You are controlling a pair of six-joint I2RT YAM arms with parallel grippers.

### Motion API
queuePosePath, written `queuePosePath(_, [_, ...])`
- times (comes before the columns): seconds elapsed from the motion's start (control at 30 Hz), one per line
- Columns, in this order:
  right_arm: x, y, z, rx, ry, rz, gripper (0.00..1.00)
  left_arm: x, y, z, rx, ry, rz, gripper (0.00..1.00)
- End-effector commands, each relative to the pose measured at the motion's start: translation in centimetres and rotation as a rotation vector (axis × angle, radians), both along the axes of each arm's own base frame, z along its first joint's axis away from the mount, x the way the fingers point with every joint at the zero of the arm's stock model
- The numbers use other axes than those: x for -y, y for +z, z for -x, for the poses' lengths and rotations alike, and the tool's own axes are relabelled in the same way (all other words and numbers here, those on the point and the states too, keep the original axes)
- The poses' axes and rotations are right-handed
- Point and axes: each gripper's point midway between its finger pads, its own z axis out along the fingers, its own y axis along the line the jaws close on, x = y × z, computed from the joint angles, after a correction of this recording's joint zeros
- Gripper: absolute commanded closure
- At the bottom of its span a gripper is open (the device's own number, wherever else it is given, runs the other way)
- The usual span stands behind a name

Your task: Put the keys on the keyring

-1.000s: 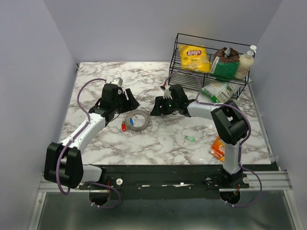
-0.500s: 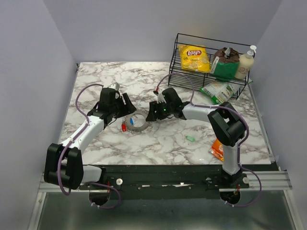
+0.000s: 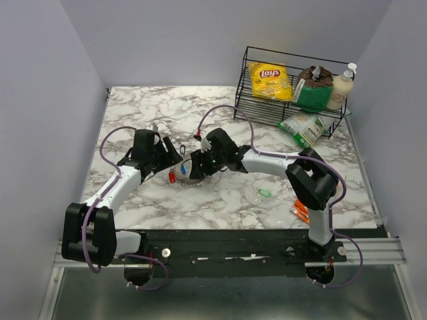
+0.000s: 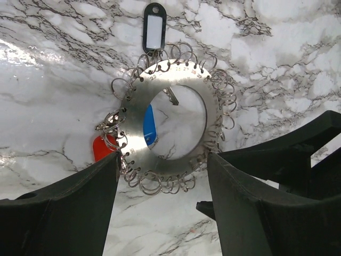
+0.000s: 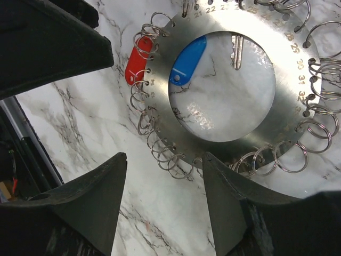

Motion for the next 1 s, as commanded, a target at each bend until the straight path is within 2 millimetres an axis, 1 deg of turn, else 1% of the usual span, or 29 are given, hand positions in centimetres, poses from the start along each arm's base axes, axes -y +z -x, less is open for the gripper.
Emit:
queuePosePath(0.0, [-0.3, 1.7, 0.1, 0.053, -0.004, 0.024, 0.33, -0.2, 1.0, 0.3, 0.019, 0.004, 0.015, 0.25])
queuePosePath(0.13, [-0.1, 1.2, 0.1, 0.095, -0.013, 0.081, 0.33, -0.3, 1.1, 0.3, 0.02, 0.003, 0.018, 0.25])
queuePosePath(0.2, [-0.2, 1.0, 0.5, 0.108, -0.011, 0.099, 0.33, -0.3, 1.2, 0.3, 0.024, 0.003, 0.021, 0.25])
queuePosePath(0.23, [-0.1, 1.2, 0.3, 0.128, -0.017, 0.11, 0.34, -0.2, 1.2, 0.4, 0.024, 0.002, 0.022, 0.25])
queuePosePath(0.3, [-0.3, 1.2, 0.6, 0.144, -0.012, 0.121, 0.34, -0.2, 1.4, 0.3, 0.028, 0.002, 0.024, 0.25])
queuePosePath(0.43, [-0.6, 1.4, 0.8, 0.186, 0.0, 0.148, 0.39, -0.3, 1.4, 0.4, 0.027, 0.0, 0.027, 0.25])
queuePosePath(0.47, [-0.8, 1.4, 0.6, 0.198, -0.006, 0.157, 0.4, -0.2, 1.2, 0.4, 0.021, -0.004, 0.026, 0.25])
queuePosePath(0.5, [-0.9, 1.2, 0.9, 0.2, 0.003, 0.171, 0.41, -0.2, 1.1, 0.4, 0.019, -0.005, 0.027, 0.25])
queuePosePath(0.6, [-1.2, 0.8, 1.0, 0.218, 0.013, 0.198, 0.41, -0.1, 0.8, 0.5, 0.011, -0.007, 0.028, 0.25])
queuePosePath(0.7, [-1.3, 0.5, 1.0, 0.226, 0.015, 0.218, 0.44, -0.2, 0.8, 0.5, 0.013, -0.005, 0.026, 0.25])
queuePosePath(0.8, [-1.4, 0.4, 1.1, 0.239, 0.018, 0.233, 0.45, -0.2, 0.9, 0.5, 0.017, -0.005, 0.025, 0.25])
queuePosePath(0.83, [-1.5, 0.2, 1.1, 0.242, 0.022, 0.238, 0.47, -0.3, 0.9, 0.5, 0.018, -0.004, 0.024, 0.25])
queuePosePath(0.97, [-1.5, -0.2, 1.2, 0.248, 0.031, 0.258, 0.48, -0.2, 0.9, 0.5, 0.017, -0.005, 0.025, 0.25])
